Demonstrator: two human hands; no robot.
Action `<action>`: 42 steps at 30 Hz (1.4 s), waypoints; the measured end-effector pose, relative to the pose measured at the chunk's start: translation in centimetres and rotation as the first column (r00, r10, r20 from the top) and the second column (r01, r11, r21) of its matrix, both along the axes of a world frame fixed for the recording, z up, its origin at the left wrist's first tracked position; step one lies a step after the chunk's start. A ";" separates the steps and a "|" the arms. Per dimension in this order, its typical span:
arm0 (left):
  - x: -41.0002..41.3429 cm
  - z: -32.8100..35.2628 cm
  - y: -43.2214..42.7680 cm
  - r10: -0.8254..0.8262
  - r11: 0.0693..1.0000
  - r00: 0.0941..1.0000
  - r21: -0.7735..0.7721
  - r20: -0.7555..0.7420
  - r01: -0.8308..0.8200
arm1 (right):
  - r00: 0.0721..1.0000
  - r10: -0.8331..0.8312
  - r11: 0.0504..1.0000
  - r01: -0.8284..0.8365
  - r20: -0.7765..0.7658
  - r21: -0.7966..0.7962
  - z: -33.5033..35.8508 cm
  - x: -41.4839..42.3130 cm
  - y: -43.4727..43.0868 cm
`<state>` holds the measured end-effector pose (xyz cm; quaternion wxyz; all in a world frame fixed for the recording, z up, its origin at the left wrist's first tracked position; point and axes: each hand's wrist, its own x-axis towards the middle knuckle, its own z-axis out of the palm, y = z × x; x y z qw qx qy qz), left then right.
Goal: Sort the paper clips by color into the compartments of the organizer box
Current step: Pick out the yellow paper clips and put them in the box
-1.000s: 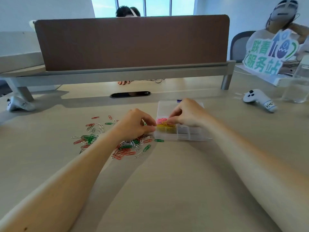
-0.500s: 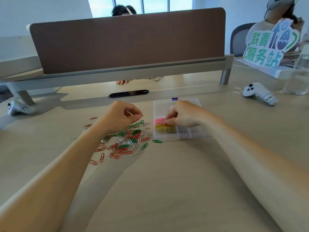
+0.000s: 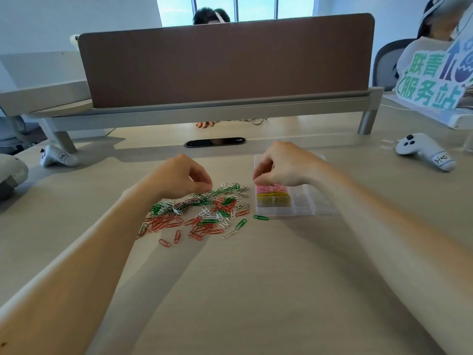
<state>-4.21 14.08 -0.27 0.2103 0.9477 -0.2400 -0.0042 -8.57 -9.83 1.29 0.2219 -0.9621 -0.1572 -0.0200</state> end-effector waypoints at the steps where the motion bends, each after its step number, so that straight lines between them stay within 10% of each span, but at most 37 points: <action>1: 0.1 0.0 -0.5 -0.018 1.000 1.000 0.015 -0.006 0.018 | 0.999 0.032 0.999 -0.033 -0.034 -0.028 0.1 0.2 0.7; 16: 1.2 1.0 -3.3 -0.048 0.930 0.975 0.346 -0.217 0.123 | 0.985 0.050 0.960 -0.093 -0.166 -0.265 -1.6 2.1 3.1; 32: 1.1 -1.6 -4.8 -0.090 0.990 0.996 0.110 0.005 0.089 | 0.997 -0.078 0.988 0.077 -0.004 -0.136 -2.3 2.6 1.6; 42: 1.7 -0.2 -3.3 0.013 0.956 0.992 0.293 -0.125 0.024 | 0.996 -0.086 0.981 0.084 -0.005 -0.176 -2.9 2.4 2.1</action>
